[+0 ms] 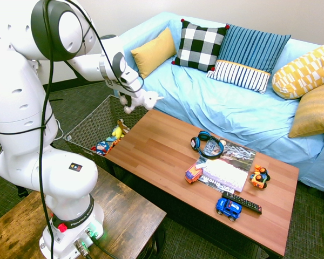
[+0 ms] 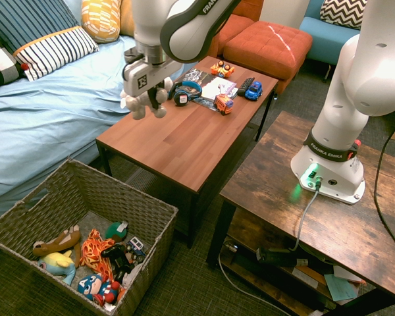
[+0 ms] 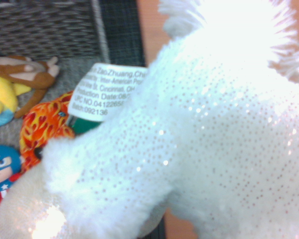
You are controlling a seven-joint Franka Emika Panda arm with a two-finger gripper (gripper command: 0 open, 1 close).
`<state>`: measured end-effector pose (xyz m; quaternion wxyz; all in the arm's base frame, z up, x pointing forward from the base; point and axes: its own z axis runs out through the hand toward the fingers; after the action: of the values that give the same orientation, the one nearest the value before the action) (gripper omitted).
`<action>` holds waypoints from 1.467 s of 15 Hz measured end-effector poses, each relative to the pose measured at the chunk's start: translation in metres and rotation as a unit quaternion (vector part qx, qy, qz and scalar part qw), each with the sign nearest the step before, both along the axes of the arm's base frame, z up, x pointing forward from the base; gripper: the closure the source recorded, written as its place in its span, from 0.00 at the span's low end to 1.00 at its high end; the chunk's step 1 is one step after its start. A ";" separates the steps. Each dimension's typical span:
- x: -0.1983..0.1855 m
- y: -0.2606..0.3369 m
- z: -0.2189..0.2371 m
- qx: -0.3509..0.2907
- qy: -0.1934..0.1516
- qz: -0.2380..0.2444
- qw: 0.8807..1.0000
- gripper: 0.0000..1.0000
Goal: Put the stuffed toy in the basket
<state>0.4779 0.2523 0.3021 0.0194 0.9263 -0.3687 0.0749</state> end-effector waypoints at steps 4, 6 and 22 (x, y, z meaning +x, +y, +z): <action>0.027 0.095 -0.055 -0.020 0.010 0.053 0.998 1.00; 0.032 0.138 -0.088 -0.024 0.023 0.073 0.997 1.00; 0.060 0.236 -0.184 -0.026 0.056 0.076 0.995 0.00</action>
<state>0.5380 0.4884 0.1179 0.0579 0.9536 -0.2935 0.0339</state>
